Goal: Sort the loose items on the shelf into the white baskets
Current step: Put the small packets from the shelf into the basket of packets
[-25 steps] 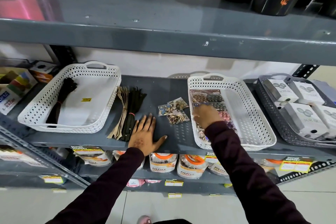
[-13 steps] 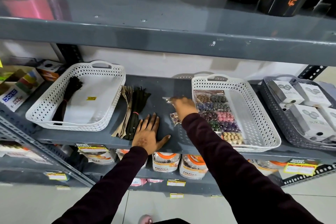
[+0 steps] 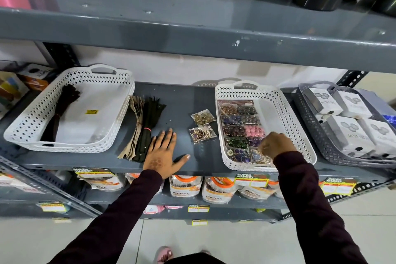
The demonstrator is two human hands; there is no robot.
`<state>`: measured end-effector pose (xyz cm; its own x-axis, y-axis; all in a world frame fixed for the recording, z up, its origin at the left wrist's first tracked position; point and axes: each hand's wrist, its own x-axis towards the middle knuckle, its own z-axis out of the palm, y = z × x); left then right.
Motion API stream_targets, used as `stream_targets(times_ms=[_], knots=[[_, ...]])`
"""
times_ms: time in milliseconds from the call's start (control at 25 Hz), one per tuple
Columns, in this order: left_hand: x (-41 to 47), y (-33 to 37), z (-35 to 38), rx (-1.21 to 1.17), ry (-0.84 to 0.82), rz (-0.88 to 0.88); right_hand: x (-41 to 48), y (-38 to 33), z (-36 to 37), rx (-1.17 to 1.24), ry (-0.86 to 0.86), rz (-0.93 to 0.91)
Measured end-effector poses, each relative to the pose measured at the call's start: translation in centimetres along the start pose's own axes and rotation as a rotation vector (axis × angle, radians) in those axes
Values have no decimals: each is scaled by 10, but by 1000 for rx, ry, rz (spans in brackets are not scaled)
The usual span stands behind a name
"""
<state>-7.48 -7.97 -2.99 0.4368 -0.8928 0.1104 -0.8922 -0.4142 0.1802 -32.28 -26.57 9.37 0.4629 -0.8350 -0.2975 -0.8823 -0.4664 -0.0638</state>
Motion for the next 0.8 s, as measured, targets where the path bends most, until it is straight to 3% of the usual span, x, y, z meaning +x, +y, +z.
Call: stream_targets(times_ms=[280, 440, 520, 640, 800], knots=[[0, 0, -1, 5, -11, -7, 2, -25, 1, -33, 28, 65], [1, -1, 0, -2, -5, -22, 10, -88, -9, 9, 287, -234], [0, 0, 0, -28, 6, -21, 13, -129, 0, -11, 229, -383], [0, 0, 0, -35, 8, -30, 20, -158, 24, -188, 30, -410], [1, -2, 0, -25, -10, -28, 21, -159, 26, -213, 156, -389]])
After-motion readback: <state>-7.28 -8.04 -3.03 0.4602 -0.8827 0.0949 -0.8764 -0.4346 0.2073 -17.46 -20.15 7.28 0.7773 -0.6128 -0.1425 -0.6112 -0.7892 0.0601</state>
